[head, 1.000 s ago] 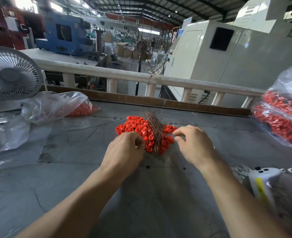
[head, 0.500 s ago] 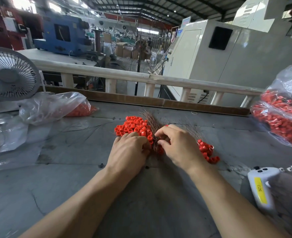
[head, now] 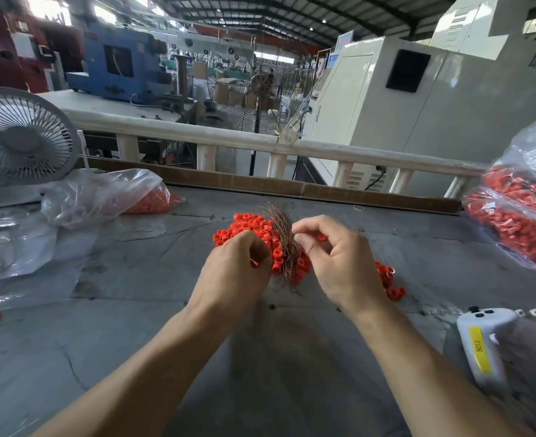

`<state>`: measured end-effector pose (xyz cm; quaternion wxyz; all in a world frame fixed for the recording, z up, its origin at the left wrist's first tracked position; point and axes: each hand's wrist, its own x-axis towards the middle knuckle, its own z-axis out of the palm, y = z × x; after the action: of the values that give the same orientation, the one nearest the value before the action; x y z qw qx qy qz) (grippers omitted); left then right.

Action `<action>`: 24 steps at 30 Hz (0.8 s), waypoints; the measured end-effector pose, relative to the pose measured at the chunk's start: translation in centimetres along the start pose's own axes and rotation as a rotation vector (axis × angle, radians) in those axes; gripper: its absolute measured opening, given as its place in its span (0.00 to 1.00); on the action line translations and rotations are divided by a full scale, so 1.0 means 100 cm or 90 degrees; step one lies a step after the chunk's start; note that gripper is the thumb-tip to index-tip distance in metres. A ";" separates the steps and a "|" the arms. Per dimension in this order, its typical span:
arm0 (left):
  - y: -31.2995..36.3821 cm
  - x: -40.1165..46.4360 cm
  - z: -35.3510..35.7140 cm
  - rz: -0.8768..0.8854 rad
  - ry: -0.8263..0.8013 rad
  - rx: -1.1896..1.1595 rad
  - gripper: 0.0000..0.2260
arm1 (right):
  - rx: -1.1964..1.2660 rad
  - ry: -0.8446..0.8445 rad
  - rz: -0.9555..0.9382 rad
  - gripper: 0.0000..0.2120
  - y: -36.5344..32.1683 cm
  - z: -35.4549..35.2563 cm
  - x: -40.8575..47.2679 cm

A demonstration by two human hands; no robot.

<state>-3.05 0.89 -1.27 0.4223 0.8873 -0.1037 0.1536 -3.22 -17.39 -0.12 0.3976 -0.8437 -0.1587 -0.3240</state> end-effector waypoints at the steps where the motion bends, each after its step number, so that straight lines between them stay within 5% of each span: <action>1: 0.001 0.000 0.001 -0.010 0.005 -0.023 0.04 | 0.057 0.021 0.019 0.04 -0.003 -0.001 0.000; 6: 0.003 0.003 -0.002 -0.105 -0.021 -0.270 0.09 | 0.340 0.182 0.063 0.03 -0.022 -0.006 0.004; 11: 0.006 0.007 -0.007 -0.212 -0.056 -0.559 0.10 | 0.429 0.265 0.220 0.08 -0.020 -0.014 0.009; 17: 0.006 0.009 -0.005 -0.218 -0.068 -0.649 0.14 | 0.477 0.093 0.443 0.12 -0.013 -0.012 0.011; 20: 0.006 0.009 -0.006 -0.215 -0.078 -0.690 0.12 | 0.390 -0.013 0.424 0.14 -0.015 -0.005 0.006; 24: 0.008 0.007 -0.007 -0.201 -0.083 -0.695 0.10 | 0.295 -0.018 0.379 0.07 -0.020 -0.001 0.002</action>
<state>-2.72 0.92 -0.04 0.8300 0.5529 -0.0596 -0.0421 -4.19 -16.16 1.20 0.6524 -0.7450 0.0190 -0.1377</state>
